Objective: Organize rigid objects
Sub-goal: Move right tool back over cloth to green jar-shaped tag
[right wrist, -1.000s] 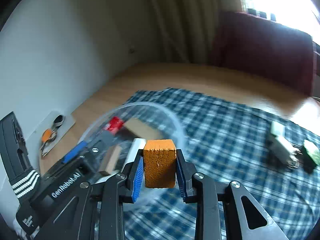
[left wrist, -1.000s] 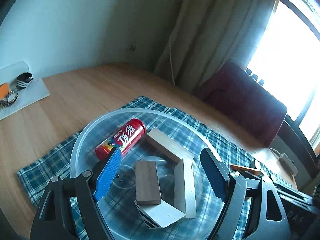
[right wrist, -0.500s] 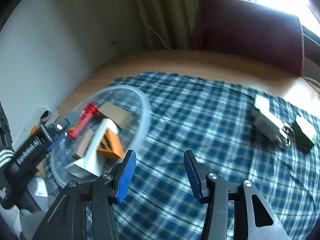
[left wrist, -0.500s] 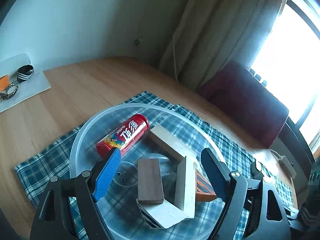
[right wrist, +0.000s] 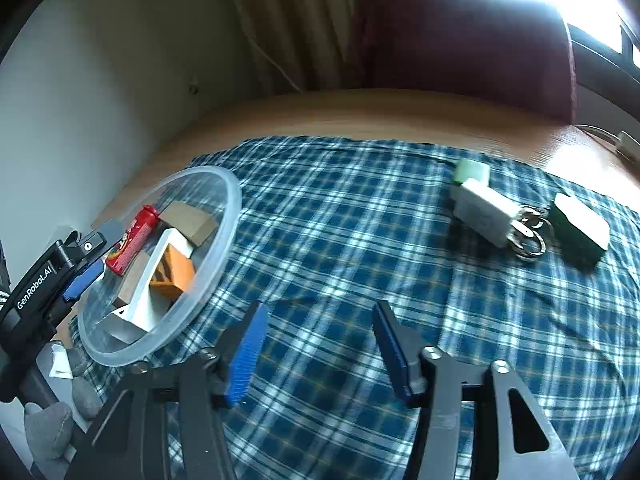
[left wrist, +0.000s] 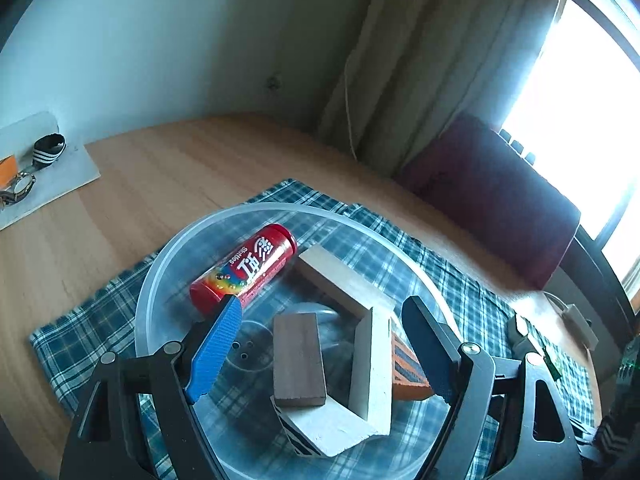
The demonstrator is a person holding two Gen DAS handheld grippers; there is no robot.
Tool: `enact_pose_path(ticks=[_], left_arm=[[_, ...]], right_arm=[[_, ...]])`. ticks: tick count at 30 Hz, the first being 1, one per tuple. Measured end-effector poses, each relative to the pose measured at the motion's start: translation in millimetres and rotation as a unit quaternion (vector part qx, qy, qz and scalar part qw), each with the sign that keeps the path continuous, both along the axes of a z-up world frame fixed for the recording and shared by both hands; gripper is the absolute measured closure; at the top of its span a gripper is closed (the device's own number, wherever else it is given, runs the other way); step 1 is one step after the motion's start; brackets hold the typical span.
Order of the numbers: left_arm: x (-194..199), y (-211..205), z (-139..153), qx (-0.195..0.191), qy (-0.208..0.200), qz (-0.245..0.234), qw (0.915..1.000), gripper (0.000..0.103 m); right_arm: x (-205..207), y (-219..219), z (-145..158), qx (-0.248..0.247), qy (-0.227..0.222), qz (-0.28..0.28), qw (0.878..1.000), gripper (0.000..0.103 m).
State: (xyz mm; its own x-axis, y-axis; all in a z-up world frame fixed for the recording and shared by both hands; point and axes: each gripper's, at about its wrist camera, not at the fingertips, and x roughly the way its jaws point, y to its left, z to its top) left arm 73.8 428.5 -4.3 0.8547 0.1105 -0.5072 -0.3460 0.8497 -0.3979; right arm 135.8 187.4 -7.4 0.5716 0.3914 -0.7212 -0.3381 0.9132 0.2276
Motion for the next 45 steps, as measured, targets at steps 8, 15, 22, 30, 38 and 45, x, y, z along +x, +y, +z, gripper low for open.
enact_pose_path(ticks=[8, 15, 22, 30, 38, 45], left_arm=[[1, 0, -1, 0.002, 0.002, -0.002, 1.0, 0.02], [2, -1, -2, 0.008, 0.006, -0.002, 1.0, 0.02], [3, -4, -2, 0.015, 0.009, -0.001, 0.9998, 0.02], [4, -4, -2, 0.016, 0.011, -0.001, 0.9998, 0.02], [5, -5, -3, 0.017, 0.011, -0.002, 0.9998, 0.02], [6, -4, -4, 0.016, 0.013, -0.004, 0.9998, 0.02]], right_arm=[[-1, -43, -2, 0.008, 0.008, -0.055, 0.998, 0.031], [1, -89, 1, 0.021, 0.011, -0.112, 0.993, 0.022], [7, -127, 4, 0.027, 0.012, -0.171, 0.985, 0.018], [27, -160, 3, 0.037, 0.022, -0.228, 0.973, 0.016], [56, -184, 4, 0.035, 0.029, -0.265, 0.963, 0.009], [89, -179, 1, 0.022, 0.037, -0.268, 0.962, 0.006]])
